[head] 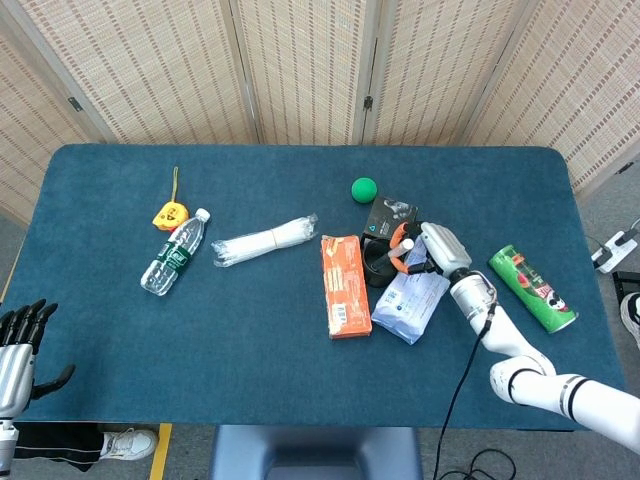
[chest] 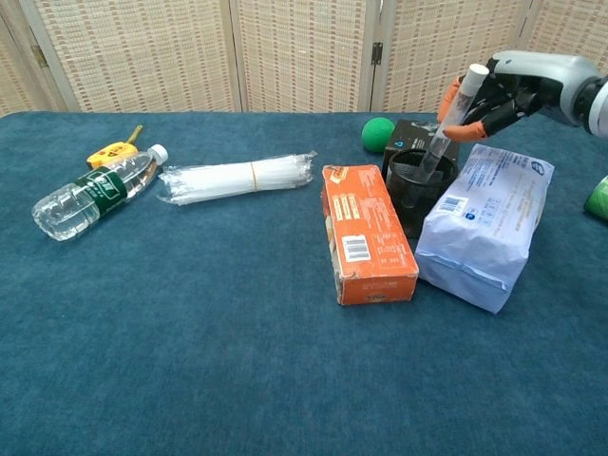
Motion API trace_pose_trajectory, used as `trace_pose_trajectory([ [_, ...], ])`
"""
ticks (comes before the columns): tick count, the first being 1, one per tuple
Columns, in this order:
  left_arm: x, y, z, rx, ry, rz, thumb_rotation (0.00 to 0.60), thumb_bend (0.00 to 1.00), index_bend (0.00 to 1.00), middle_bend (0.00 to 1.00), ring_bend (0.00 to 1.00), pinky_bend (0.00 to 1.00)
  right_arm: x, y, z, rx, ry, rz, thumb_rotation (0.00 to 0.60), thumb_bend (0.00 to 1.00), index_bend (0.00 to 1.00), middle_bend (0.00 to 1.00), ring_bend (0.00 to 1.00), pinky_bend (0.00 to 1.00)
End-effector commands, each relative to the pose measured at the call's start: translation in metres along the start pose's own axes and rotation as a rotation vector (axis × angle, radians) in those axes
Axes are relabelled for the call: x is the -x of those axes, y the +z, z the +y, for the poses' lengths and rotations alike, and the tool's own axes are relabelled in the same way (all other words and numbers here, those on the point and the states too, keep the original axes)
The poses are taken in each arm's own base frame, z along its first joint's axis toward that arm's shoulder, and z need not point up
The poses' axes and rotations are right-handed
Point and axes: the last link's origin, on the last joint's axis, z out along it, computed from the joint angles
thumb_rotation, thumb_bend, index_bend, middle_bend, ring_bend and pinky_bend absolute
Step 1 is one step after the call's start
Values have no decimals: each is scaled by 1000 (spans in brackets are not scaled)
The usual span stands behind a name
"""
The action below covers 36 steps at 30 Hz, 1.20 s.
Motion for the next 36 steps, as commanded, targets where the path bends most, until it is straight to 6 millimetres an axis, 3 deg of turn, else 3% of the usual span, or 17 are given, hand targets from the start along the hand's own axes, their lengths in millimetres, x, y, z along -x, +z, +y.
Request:
trace_pose_trajectory([
  [1,0,0,-1,-2,-1,0,600,258,126,96,67,73,6,3,4,13,-14,-10,600,435,707,411,229,227],
  [4,0,-1,-1,-2,-1,0,600,258,127,96,67,72,8,2,7,23,-23,-23,600,435,641,380,205,223],
  [6,0,-1,-2,-4,-2,0,600,258,126,96,67,72,8,0,8,25,-35,-25,600,429,487,324,164,209],
  [10,0,-1,-1,-1,-4,1,600,258,126,96,67,72,4,-6,12,30,-71,-41,600,322,186,189,73,170],
  [12,0,-1,-1,2,-6,3,600,258,126,96,67,73,-1,-11,13,33,-86,-42,600,249,68,135,35,155],
  [14,1,0,0,3,-7,3,600,258,126,95,67,72,-6,-16,14,35,-83,-34,600,184,11,103,13,147],
  [20,1,1,1,9,-7,4,600,259,126,96,67,72,-18,-29,16,34,-78,-11,600,63,0,54,0,138],
  [23,-1,2,2,9,-9,10,600,259,126,96,67,73,-44,-63,22,21,-117,86,600,68,0,66,0,137],
  [25,-2,3,2,11,-11,14,600,259,126,96,67,72,-52,-79,24,19,-157,133,600,131,1,107,2,137],
  [27,-2,4,3,13,-12,16,600,258,126,96,67,73,-59,-99,29,25,-221,200,600,246,79,179,37,137],
  [31,-2,6,5,17,-8,14,600,258,126,96,67,72,-65,-140,39,57,-321,311,600,309,221,269,118,154],
  [36,-2,8,8,22,-1,9,600,258,126,96,67,73,-56,-197,51,95,-359,350,600,309,241,293,152,177],
])
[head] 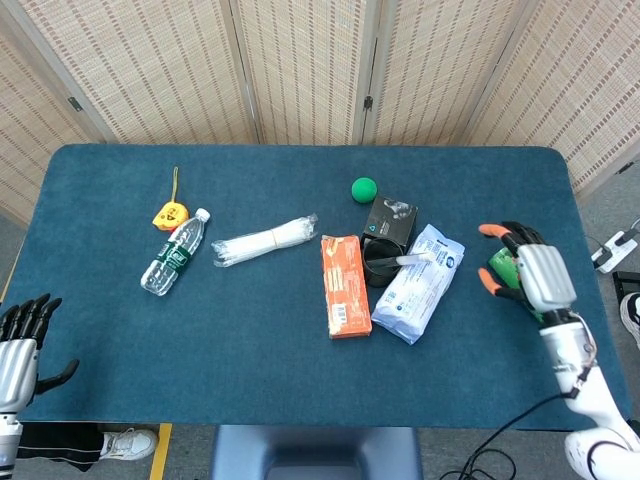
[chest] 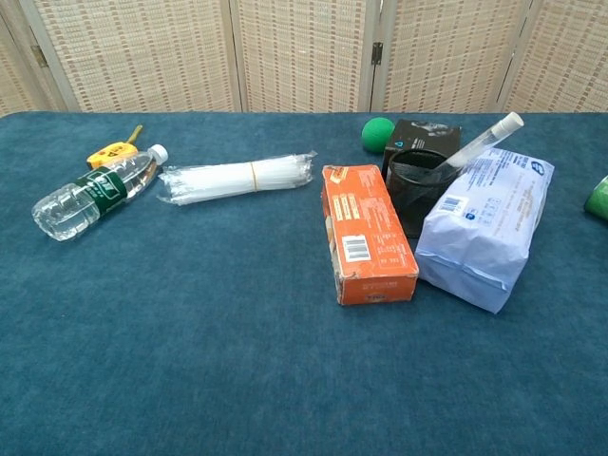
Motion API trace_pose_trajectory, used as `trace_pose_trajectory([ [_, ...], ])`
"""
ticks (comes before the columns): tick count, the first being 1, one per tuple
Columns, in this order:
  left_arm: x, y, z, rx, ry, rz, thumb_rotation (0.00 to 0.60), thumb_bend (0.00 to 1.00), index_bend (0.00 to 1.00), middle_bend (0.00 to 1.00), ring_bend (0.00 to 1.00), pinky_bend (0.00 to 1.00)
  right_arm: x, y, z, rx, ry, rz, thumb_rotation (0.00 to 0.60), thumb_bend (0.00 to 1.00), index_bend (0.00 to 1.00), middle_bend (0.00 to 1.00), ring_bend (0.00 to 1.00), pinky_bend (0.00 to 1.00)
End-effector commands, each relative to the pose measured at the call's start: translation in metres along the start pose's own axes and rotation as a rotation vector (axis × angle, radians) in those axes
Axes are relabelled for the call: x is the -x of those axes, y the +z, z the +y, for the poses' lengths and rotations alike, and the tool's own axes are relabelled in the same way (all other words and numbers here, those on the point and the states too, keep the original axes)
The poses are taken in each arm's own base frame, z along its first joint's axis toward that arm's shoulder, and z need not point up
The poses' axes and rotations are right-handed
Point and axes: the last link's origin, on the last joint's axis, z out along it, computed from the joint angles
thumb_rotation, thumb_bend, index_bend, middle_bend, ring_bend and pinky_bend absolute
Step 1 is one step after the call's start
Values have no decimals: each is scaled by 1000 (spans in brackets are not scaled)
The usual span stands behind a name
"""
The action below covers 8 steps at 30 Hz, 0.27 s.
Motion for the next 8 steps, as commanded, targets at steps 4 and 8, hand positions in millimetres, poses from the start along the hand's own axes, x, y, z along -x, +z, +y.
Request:
trace_pose_trajectory([
  [4,1,3,6,8,3,-3,600,258,126,96,67,72,-7,-84,14,45,-94,36,600,309,241,252,143,179],
  [8,0,4,9,10,5,2,600,258,126,96,67,73,-6,-105,15,67,-78,54,600,309,241,233,132,179],
])
